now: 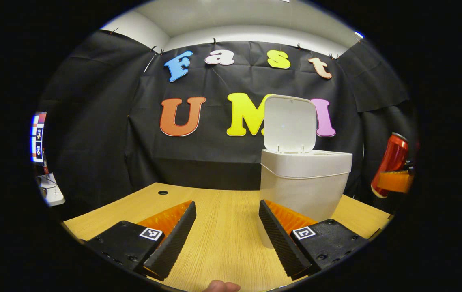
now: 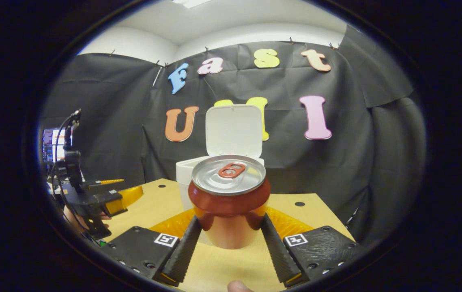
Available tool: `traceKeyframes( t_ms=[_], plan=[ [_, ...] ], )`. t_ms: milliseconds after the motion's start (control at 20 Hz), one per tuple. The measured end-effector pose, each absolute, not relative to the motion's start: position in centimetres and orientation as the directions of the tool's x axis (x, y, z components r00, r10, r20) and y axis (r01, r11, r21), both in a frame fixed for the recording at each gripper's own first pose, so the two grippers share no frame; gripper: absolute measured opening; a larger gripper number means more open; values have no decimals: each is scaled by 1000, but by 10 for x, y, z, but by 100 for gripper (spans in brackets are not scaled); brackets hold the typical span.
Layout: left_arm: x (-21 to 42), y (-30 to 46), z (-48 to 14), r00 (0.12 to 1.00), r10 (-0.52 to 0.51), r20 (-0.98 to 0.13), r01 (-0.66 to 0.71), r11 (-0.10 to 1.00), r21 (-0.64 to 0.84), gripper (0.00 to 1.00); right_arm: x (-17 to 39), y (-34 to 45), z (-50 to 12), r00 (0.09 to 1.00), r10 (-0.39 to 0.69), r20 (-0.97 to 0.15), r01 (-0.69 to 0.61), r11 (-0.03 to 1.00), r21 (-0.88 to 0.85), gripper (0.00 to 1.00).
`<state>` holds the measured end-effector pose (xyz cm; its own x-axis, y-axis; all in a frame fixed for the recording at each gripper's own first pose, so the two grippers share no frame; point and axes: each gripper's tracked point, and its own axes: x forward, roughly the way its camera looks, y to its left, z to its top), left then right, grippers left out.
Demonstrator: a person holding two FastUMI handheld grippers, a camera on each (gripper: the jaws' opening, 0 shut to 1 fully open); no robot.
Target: Press the lid of the desktop garbage bin to open it, pick up the crumpled paper on the desktop and throw it into the bin, then pick up the pop can on the desktop and drop it into the bin, and finally close the garbage bin lid.
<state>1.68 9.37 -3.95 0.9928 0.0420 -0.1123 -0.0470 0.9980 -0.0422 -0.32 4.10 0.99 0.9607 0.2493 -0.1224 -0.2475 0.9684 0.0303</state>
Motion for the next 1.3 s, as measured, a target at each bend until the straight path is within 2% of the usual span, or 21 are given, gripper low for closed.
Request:
traceKeyframes(
  t_ms=[250, 600, 800, 1300],
  plan=[
    [7, 96, -64, 989, 54, -136, -55, 998, -3, 100, 10, 54, 35, 952, 282, -121, -278, 960, 43, 80],
    [-5, 93, -90, 984, 41, -176, -49, 998, -39, 100, 38, 71, 77, 951, 299, -81, -299, 954, 8, 80],
    [-10, 97, -99, 981, 35, -192, -45, 998, -45, 100, 68, 81, 96, 955, 290, -60, -292, 956, -21, 80],
    [-15, 118, -96, 981, 58, -186, -66, 997, -41, 100, 143, 99, 108, 961, 261, -93, -266, 963, -50, 80]
  ],
)
